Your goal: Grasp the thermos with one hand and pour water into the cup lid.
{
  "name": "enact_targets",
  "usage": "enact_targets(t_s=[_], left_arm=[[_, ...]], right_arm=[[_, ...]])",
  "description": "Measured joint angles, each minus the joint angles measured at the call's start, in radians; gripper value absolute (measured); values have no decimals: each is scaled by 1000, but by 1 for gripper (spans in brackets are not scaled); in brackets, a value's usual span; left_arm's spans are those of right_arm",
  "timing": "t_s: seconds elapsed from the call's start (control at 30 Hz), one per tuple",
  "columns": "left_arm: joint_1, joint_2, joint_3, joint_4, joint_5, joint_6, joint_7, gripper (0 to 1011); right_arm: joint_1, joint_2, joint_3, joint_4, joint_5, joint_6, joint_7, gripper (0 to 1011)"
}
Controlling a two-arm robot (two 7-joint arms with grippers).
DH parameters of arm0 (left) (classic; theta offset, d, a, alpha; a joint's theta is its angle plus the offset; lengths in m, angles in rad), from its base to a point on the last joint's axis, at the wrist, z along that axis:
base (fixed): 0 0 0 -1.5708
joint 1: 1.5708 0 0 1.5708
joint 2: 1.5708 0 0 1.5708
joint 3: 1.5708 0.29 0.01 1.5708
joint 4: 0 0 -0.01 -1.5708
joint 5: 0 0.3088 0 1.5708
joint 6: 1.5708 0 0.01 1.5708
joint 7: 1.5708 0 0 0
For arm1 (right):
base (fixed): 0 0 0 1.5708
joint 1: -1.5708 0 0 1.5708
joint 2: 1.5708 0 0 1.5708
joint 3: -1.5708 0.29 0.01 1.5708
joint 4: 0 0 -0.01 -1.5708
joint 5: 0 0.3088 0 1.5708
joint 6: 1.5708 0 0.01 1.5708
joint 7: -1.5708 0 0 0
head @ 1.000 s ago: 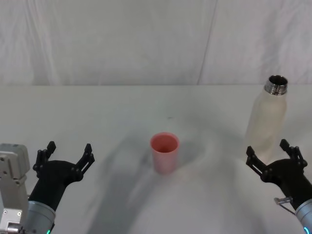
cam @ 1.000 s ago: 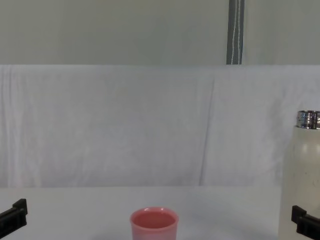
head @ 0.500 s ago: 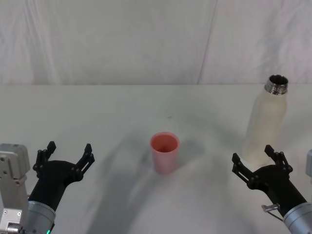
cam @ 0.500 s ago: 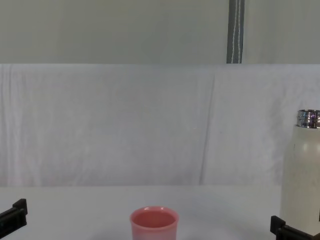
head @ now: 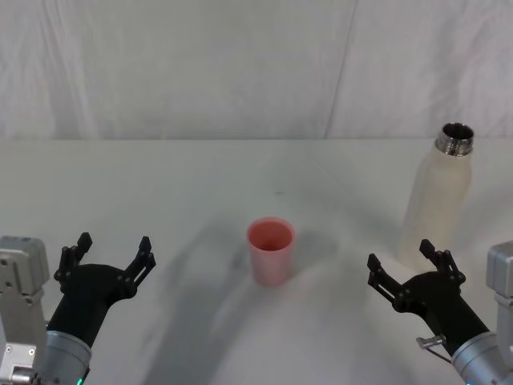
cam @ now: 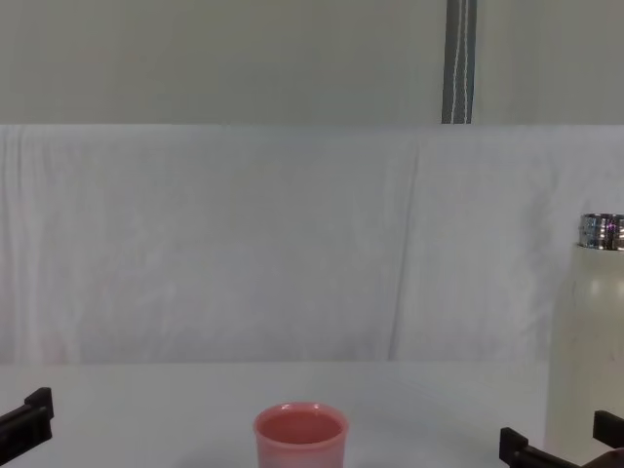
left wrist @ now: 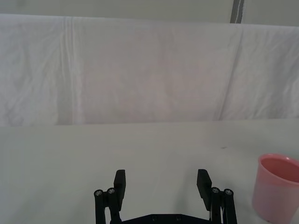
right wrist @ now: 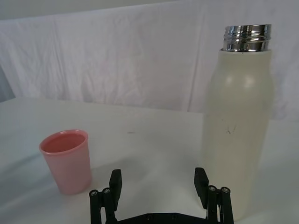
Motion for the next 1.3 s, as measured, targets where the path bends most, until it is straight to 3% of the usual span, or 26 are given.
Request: enact_targets(t_s=[1.3], left_arm=[[0,0,0,0,0,0,0,1001]], right_arm=[[15,-3,-9,15,0,6,-3,1001]])
